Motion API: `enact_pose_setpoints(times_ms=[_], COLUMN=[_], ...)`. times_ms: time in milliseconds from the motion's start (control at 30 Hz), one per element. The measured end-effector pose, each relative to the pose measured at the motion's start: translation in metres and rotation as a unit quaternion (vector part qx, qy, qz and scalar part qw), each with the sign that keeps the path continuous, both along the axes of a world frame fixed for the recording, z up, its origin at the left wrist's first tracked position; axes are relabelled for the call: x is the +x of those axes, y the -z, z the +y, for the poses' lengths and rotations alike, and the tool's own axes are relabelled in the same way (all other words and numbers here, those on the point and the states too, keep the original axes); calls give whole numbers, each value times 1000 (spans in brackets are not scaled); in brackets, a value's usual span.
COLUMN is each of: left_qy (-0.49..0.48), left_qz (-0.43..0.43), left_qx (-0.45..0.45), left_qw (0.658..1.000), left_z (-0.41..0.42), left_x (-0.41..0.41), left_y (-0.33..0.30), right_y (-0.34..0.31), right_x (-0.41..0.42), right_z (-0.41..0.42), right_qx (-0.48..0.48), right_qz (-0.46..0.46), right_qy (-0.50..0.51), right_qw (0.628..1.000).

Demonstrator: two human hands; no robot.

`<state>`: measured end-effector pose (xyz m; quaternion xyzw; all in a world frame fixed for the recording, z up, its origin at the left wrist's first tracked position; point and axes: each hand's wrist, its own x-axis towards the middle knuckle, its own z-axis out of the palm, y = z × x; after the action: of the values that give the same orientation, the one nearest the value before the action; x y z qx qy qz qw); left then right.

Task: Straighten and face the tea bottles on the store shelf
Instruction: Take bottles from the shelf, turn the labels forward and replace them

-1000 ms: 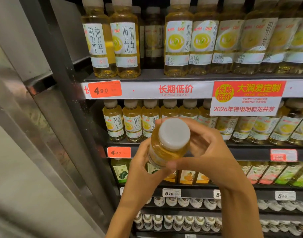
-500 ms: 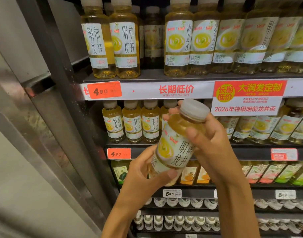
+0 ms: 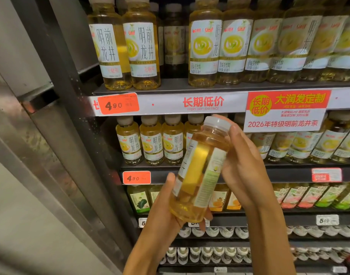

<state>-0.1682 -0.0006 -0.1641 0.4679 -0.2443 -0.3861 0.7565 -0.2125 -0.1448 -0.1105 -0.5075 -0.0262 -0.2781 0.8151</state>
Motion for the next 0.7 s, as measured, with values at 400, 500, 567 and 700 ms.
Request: enact_pose_setpoints(times_ms=[400, 500, 567, 700], left_qy=[-113, -95, -72, 30], left_qz=[-117, -96, -39, 107], left_qx=[105, 83, 64, -15], left_qw=[981, 987, 995, 994], left_z=[-12, -13, -11, -12], left_x=[5, 8, 10, 7], left_y=[11, 13, 14, 13], right_y=[2, 4, 2, 0], right_x=[10, 12, 12, 15], right_z=[9, 10, 9, 12], right_qx=[-75, -112, -105, -41], right_qz=[23, 45, 43, 19], right_qy=[50, 49, 26, -41], right_qw=[996, 991, 993, 998])
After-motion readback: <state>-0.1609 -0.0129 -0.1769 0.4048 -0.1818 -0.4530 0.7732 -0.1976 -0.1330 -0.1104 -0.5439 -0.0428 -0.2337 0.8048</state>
